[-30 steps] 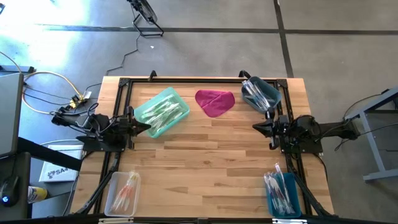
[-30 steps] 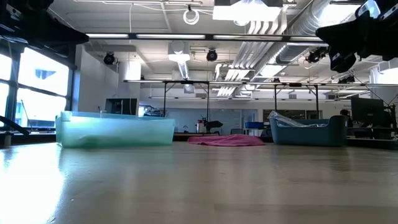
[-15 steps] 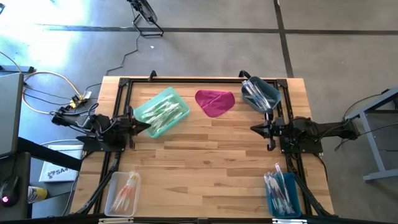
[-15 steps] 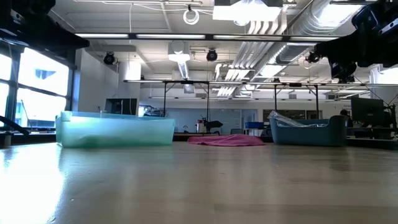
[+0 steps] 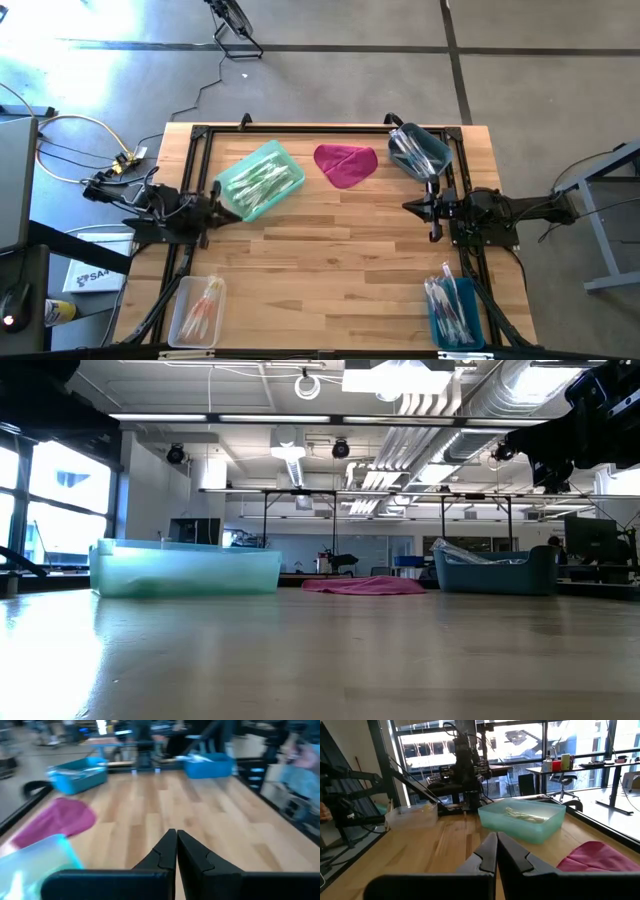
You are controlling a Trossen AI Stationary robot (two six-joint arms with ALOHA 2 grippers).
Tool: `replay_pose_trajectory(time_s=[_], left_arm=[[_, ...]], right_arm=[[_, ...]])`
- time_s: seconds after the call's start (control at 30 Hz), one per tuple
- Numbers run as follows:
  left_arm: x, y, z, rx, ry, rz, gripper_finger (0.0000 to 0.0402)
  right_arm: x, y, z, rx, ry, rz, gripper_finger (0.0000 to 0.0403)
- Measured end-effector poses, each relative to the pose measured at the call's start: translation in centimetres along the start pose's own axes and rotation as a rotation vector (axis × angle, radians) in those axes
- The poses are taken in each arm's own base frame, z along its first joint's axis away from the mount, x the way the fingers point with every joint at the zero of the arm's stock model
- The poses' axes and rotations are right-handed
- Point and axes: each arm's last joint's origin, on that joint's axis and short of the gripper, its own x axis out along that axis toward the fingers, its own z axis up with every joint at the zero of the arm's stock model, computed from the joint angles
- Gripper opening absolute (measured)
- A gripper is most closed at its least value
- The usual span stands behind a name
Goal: Pick & Place Toothbrushes
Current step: Return to Home Position
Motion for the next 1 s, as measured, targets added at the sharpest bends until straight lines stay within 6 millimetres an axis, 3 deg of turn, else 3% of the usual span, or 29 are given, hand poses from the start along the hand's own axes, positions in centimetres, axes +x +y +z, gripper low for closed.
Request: replay_pose_trajectory(time_s=[0.23,0.5,1.0], left_arm=[[0.2,-0.5,-0.2,0.027,-0.017,-0.137,0.0008],[1.8,-1.1,-3.0,0.037,-0.035,-0.226,0.0008],[2.0,-1.3,-3.2,0.054,-0.045,-0.282,0.0008]], right_arm=[[0.0,0.0,0.0,0.0,0.001,0.0,0.0002],[0.0,0.0,0.0,0.0,0.002,0.001,0.0002],[0.0,0.0,0.0,0.03,0.002,0.001,0.0002]])
